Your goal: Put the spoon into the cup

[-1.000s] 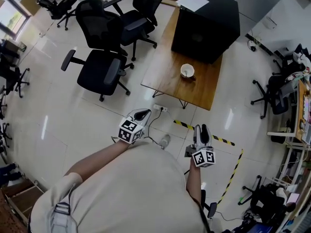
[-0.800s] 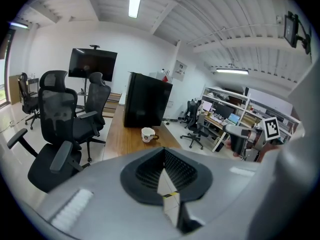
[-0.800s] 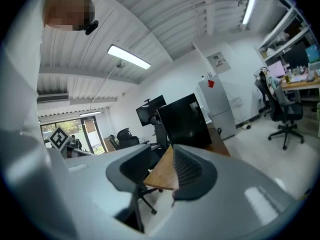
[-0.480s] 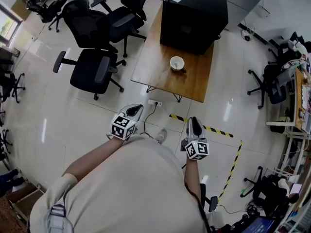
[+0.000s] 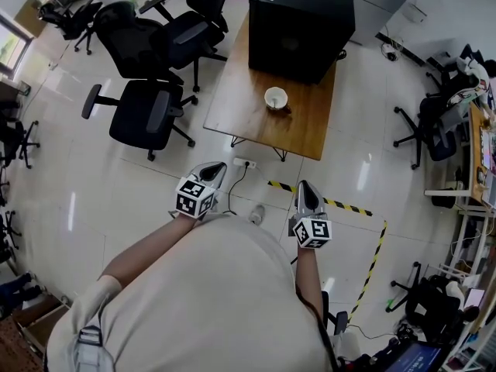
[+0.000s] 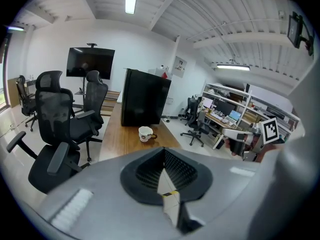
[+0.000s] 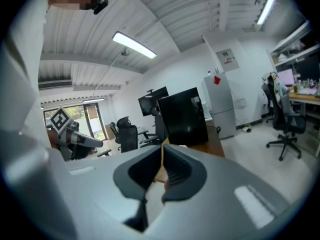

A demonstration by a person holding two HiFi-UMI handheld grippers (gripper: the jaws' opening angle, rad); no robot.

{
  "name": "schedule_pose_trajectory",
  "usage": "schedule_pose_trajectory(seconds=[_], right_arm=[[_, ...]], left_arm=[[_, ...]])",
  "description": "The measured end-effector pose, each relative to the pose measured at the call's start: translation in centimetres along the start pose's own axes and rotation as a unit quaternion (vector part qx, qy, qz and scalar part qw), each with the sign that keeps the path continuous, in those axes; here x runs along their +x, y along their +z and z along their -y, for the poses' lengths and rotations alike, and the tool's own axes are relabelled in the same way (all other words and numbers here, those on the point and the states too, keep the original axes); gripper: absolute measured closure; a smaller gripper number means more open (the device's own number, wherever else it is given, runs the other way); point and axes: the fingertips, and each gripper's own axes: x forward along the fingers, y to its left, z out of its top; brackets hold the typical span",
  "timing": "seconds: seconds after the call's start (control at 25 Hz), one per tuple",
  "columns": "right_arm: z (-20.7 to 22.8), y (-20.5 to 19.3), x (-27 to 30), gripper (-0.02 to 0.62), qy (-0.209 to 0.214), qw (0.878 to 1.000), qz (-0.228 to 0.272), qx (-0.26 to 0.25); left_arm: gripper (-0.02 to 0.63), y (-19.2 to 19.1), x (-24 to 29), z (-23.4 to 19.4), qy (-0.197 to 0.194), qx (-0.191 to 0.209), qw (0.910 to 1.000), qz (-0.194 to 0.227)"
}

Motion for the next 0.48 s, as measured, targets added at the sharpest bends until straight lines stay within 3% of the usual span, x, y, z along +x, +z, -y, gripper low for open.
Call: schedule_pose_trajectory(seconds=[0.2, 0.48], right_arm=[[0.5, -0.3, -0.4, 0.592, -0.002, 1.0, -0.001, 0.0], [1.2, 0.7, -2.1, 0.592, 0.022, 0.998, 0.026, 0.049]], left_arm=[[0.606, 0.2, 0.7, 0.9, -0.007, 0.007, 0.9999, -0.004], [0.606, 0.3, 1.3, 3.1, -0.016, 0.017, 0.9997, -0.008]])
